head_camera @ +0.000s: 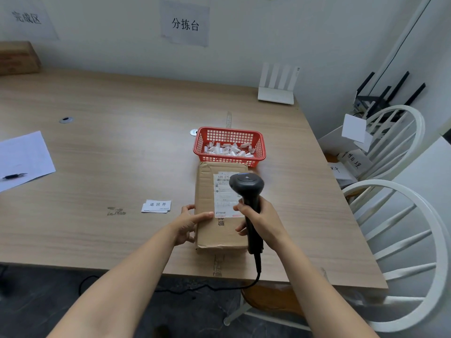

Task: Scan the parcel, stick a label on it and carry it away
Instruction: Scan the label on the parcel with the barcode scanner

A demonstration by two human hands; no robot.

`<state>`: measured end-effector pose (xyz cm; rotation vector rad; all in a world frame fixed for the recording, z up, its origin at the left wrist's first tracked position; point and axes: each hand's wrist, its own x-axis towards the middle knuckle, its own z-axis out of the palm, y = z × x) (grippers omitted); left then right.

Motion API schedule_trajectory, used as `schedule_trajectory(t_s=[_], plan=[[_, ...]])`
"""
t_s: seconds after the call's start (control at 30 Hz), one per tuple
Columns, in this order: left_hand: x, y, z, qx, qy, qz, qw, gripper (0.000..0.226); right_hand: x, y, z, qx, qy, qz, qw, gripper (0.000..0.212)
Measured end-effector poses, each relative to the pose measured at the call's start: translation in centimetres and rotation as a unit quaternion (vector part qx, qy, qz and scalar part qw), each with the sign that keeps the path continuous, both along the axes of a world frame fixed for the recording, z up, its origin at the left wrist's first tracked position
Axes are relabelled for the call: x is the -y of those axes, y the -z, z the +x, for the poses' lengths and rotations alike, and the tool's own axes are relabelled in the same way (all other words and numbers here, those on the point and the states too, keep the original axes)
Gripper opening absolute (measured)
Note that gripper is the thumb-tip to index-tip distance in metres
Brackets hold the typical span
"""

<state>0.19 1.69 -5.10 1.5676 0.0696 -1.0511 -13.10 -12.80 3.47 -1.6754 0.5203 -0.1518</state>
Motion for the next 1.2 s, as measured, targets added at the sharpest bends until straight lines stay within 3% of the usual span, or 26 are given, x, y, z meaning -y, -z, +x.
schedule_trajectory(t_s=[0.1, 0.2, 0.37, 0.5, 0.67, 1.0, 1.1, 1.2], plan=[[0.1, 0.7, 0.0, -0.001, -0.020, 0.022, 1.000, 0.085, 0.7, 0.9, -0.1, -0.020, 0.015, -0.005, 1.000, 0.025], [0.7, 0.8, -0.2, 0.038, -0.056, 0.034, 0.997, 0.070, 1.5, 1.8, -0.2, -0.036, 0.026, -0.012, 0.999, 0.022], [1.4, 0.1, -0.4, 0.266, -0.019, 0.096, 0.959, 0.066, 3.8, 3.8, 0.3, -0.070, 0.069, -0.078, 0.992, 0.018], [1.9, -0.4, -0.8, 0.373, 0.042, 0.172, 0.911, 0.065, 6.4, 6.2, 1.2, -0.151, 0.113, -0.020, 0.982, 0.027], [2.0, -0.4, -0.7, 0.385, 0.073, 0.199, 0.898, 0.061, 8.4, 9.5, 1.4, -0.314, 0.128, -0.114, 0.934, 0.056], [1.3, -0.2, 0.7, 0.390, 0.106, 0.175, 0.898, 0.061, 7.7, 11.9, 1.9, -0.391, 0.216, -0.196, 0.873, 0.071], [1.0, -0.1, 1.7, 0.390, 0.121, 0.167, 0.898, 0.062, 6.0, 10.2, 2.7, -0.346, 0.325, -0.136, 0.870, 0.075], [0.5, 0.0, 2.6, 0.378, 0.130, 0.149, 0.904, 0.059, 3.6, 7.2, 4.1, -0.178, 0.378, -0.214, 0.883, 0.062]])
